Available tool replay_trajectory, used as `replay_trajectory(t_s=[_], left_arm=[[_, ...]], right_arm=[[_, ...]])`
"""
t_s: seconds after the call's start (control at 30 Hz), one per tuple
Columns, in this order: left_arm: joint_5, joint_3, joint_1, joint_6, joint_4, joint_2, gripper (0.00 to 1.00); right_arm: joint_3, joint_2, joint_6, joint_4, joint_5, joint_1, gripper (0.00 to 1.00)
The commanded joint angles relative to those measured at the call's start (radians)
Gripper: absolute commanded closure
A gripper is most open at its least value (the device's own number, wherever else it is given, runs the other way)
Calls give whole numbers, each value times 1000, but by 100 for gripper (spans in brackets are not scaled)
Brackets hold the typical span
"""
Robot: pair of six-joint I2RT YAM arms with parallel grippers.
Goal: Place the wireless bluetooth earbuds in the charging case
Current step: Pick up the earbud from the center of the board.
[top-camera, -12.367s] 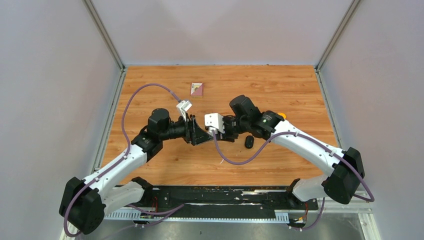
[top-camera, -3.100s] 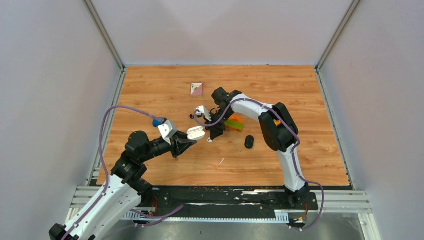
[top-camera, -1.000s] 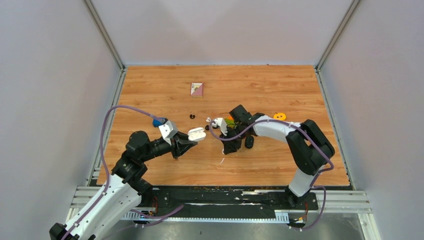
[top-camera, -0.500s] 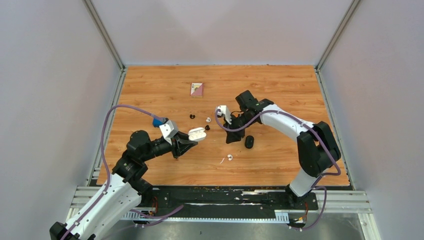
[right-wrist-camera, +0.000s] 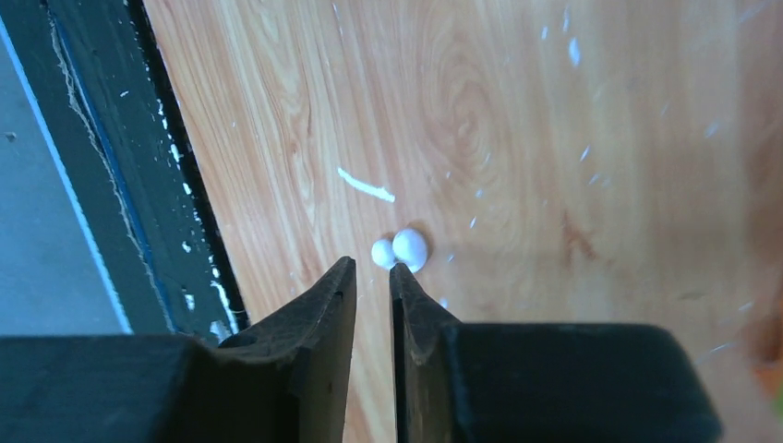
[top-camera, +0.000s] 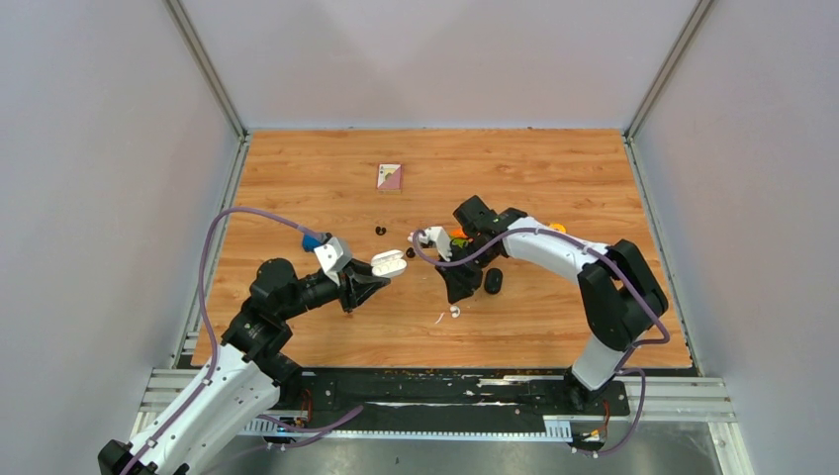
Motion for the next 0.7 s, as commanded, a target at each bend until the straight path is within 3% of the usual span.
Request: replay_trajectory(t_s=[0.0,0.17,0.43,0.67], left_arm=[[-11,10,1,6,20,-5,100],[-18,11,1,12,12,3,100],[-20,13,1,14,9,7,100],[-22,12,1,12,10,0,100]], right_arm=[[-101,-82,256,81,86,-8,76],[-155,-76,400,145,129,-51,76],[-132,17,436,154,92,-53,82],[-82,75,423,129,109,-49,78]])
